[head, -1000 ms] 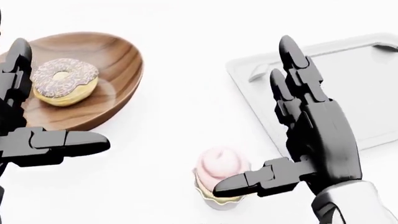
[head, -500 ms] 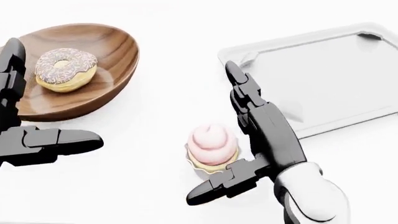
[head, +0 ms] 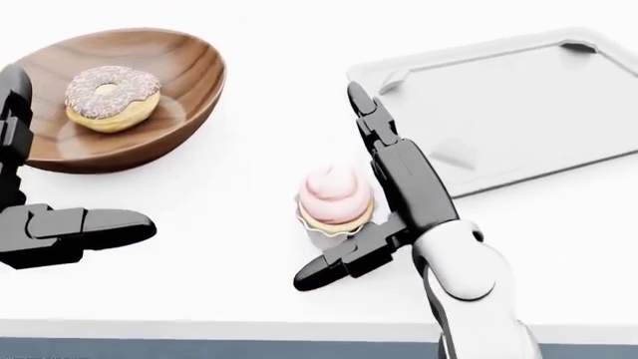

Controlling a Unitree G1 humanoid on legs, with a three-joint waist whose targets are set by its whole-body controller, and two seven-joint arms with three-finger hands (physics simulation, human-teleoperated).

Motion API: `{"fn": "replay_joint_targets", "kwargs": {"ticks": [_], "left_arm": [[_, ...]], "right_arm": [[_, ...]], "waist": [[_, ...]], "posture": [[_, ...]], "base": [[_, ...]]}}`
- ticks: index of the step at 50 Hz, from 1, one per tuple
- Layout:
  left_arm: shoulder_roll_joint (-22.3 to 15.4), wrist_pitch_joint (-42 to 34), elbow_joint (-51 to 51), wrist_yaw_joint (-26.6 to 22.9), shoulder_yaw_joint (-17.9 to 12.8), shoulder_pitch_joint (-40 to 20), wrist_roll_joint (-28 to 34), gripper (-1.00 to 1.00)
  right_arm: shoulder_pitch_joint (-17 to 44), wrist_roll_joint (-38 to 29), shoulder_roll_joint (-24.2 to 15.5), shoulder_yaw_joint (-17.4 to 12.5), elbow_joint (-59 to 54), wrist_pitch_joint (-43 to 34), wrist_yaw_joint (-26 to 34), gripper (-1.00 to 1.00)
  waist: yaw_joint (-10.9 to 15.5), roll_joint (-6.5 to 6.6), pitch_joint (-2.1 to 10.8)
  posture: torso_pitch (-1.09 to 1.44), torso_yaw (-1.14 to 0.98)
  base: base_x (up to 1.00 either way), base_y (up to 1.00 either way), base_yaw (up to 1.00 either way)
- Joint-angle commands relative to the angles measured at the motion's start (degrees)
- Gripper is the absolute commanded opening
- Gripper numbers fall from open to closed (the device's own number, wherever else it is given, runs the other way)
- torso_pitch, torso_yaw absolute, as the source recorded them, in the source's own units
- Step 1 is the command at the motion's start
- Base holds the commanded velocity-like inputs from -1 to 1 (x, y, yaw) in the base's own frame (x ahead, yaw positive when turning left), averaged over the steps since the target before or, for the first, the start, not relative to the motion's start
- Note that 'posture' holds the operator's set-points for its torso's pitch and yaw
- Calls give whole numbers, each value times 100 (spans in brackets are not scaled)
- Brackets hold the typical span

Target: Pick up the bowl with donut and place it on the tray. Pick up the cupcake and place it on the tray.

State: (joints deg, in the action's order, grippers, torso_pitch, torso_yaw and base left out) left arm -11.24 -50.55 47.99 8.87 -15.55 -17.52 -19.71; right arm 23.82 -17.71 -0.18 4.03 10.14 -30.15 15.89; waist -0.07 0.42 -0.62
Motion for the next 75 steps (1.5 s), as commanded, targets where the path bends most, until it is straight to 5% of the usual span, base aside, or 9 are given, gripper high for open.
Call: {"fn": "replay_joint_targets", "kwargs": {"ticks": [1,7,10,14,32,42,56,63,75], "left_arm": [[-42,166,152,1,-26,-109,-5,100],[-17,223,130,-10,30,-65,43,100],[-6,225,116,-21,24,-65,54,100],[5,254,102,-36,23,-45,71,100],[-251,-283,274,170,-169,-533,-240,100],[-727,-823,117,253,91,-1288,-94,100],[-550,-445,-702,-1330,1492,-1446,3665,100],[-141,709,-1262,-2135,1531,-1292,5603,100],[214,1958,-2258,-2262,1298,-1253,6360,100]], "right_arm": [[88,-63,-59,-149,-321,-80,-164,100],[114,34,-70,-163,-517,-24,-223,100],[107,65,-69,-161,-512,-5,-239,-44],[105,81,-66,-148,-520,29,-255,-100],[716,-573,-99,203,3058,-2591,479,-100],[579,-226,-326,-352,4075,-3082,437,-100],[545,406,-620,-541,4440,-3412,53,-100],[482,603,-651,-539,4484,-3418,-95,-100],[345,747,-672,-537,4440,-3258,-200,-100]], "waist": [[6,34,28],[31,12,43],[44,2,40],[59,-1,36],[45,43,47],[30,32,37],[-1,-15,-25],[8,-66,-44],[28,-94,-31]], "posture": [[0,0],[0,0],[0,0],[0,0],[0,0],[0,0],[0,0],[0,0],[0,0]], "base": [[0,0,0],[0,0,0],[0,0,0],[0,0,0],[0,0,0],[0,0,0],[0,0,0],[0,0,0],[0,0,0]]}}
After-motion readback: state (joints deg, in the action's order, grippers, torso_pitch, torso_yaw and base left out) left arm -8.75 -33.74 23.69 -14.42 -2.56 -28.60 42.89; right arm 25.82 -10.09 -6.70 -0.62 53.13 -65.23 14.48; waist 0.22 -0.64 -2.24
